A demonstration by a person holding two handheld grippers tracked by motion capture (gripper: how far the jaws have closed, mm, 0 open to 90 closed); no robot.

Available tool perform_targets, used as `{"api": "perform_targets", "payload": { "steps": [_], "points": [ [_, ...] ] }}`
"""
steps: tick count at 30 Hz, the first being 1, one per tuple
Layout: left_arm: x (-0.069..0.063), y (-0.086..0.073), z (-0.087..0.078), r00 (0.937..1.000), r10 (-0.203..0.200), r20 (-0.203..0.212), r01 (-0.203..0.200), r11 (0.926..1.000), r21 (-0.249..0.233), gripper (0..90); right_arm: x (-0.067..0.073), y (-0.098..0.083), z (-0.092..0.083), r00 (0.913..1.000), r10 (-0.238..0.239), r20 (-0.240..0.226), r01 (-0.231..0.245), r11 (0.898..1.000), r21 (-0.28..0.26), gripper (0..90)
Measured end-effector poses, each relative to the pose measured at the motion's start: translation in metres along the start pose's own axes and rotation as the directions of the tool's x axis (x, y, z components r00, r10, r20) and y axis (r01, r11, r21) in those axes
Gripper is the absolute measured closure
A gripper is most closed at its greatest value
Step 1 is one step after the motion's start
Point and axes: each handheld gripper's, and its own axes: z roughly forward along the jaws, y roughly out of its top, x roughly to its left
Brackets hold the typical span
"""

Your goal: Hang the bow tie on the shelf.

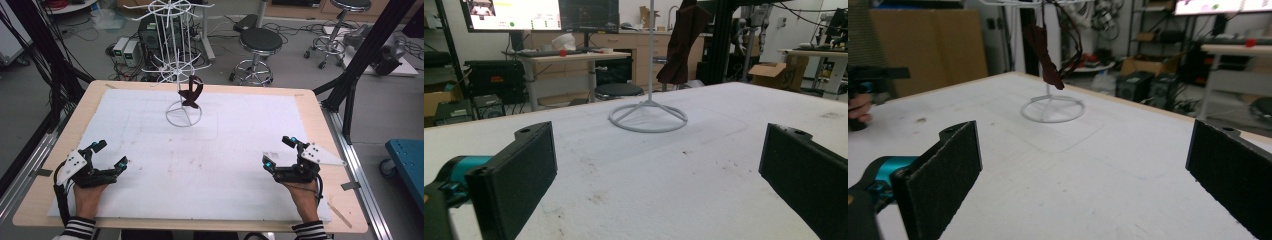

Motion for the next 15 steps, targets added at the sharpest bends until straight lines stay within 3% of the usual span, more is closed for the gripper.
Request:
{"api": "perform_targets", "payload": {
  "steps": [2, 6, 15],
  "points": [
    [0.0, 0.0, 0.0, 1.0, 0.005, 0.001, -0.005, 1.0, 0.002, 2.4, 0.001, -0.011, -0.005, 0.9994, -0.001, 0.036, 0.003, 0.999, -0.035, 0.6],
    [0.0, 0.0, 0.0, 0.9999, 0.012, 0.003, -0.012, 0.9999, 0.002, 2.5, 0.003, -0.028, -0.008, 0.9979, -0.021, 0.061, 0.026, 0.996, -0.085, 0.6],
    [0.0, 0.0, 0.0, 0.9999, 0.01, 0.005, -0.01, 1.0, -0.001, 2.5, 0.003, -0.055, 0.007, 0.9986, 0.018, 0.049, -0.013, 0.994, -0.107, 0.6]
  ]
}}
